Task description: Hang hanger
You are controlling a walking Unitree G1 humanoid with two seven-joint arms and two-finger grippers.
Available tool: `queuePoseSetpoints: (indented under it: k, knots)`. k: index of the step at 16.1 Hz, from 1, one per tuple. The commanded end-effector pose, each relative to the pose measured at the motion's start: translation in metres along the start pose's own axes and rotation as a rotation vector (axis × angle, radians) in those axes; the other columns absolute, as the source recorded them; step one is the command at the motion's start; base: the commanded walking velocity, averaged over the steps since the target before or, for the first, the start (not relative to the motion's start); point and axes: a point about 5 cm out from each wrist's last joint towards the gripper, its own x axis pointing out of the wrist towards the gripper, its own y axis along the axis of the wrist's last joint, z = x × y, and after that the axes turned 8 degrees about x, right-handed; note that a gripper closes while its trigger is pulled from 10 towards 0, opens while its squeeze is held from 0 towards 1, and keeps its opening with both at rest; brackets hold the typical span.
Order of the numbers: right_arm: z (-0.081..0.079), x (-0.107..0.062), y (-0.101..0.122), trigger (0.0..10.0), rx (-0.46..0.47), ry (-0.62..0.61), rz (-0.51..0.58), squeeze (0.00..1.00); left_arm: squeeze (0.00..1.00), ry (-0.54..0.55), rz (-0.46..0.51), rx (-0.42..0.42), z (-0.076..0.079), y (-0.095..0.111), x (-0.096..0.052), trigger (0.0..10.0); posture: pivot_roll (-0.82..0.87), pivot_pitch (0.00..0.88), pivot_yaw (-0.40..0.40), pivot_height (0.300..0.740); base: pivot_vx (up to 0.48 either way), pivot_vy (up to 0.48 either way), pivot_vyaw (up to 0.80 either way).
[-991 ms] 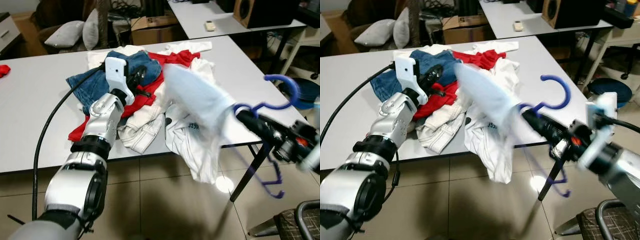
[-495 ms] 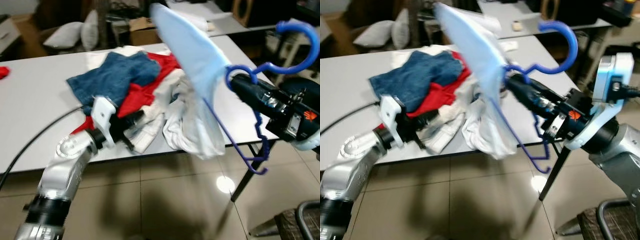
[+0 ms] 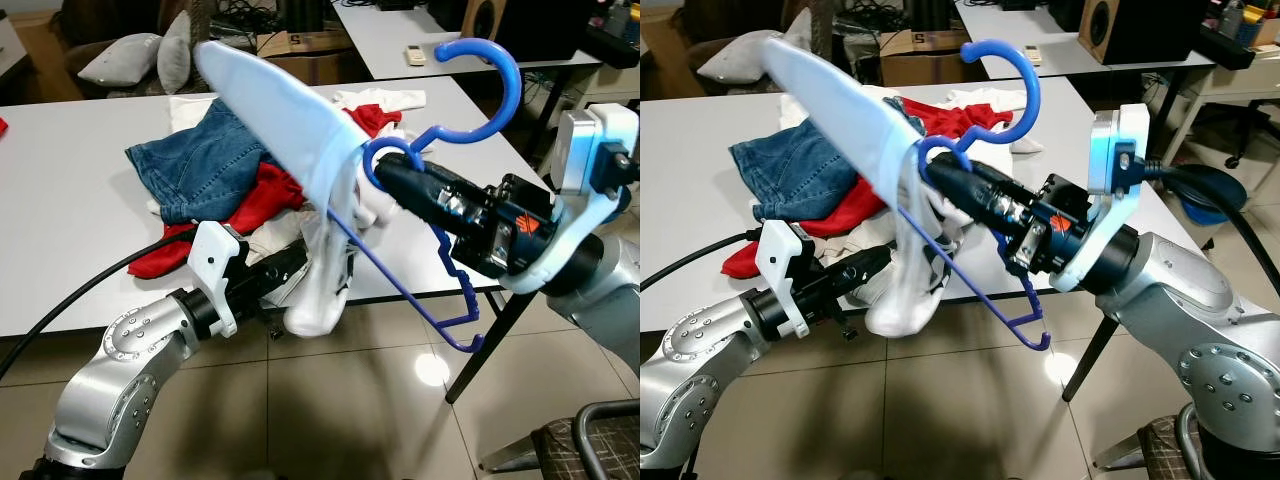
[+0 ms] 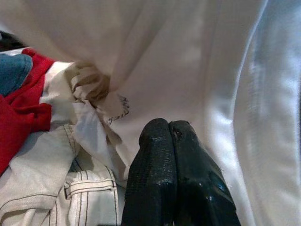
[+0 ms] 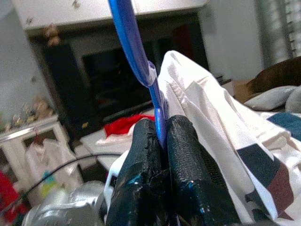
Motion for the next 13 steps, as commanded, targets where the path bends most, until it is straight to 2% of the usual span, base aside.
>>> queuePoseSetpoints:
  k: [1,3,5,6,8,10,13]
  knots:
    - [0.000,0.004,-0.003,10.0,0.002,-0.022,0.002,0.00,0.00,0.022,-0.007,0.003,0.002,0.003,-0.001,10.0,-0.05,0.001,0.054,0.740,0.000,0.000,0.00]
    - [0.001,0.004,-0.007,10.0,0.004,-0.045,0.005,0.00,0.00,0.026,-0.009,-0.002,0.003,0.003,0.001,10.0,-0.06,0.002,0.061,0.740,0.000,0.000,0.71]
    - [0.000,0.001,0.001,10.0,-0.028,-0.043,0.039,0.00,0.00,0.030,-0.007,-0.004,0.003,0.003,0.004,10.0,-0.06,0.001,0.067,0.740,0.000,0.000,0.80]
    - [0.001,-0.001,0.011,10.0,-0.057,-0.045,0.073,0.00,0.00,0.032,-0.008,-0.005,0.003,0.003,0.004,10.0,-0.06,0.002,0.069,0.740,0.000,0.000,0.80]
    - [0.000,0.003,0.063,10.0,-0.130,-0.041,0.289,0.00,0.00,0.031,-0.007,-0.007,0.003,0.004,0.005,10.0,-0.07,0.002,0.073,0.740,0.000,0.000,0.79]
    - [-0.011,0.006,0.096,10.0,-0.169,0.053,0.402,0.00,0.00,0.034,0.004,-0.008,0.003,0.005,0.007,10.0,-0.07,0.001,0.069,0.740,0.000,0.000,0.79]
    - [-0.013,0.008,0.096,10.0,-0.150,0.083,0.402,0.00,0.00,0.044,0.008,-0.009,0.004,0.005,0.007,10.0,-0.07,0.000,0.054,0.740,0.000,0.000,0.79]
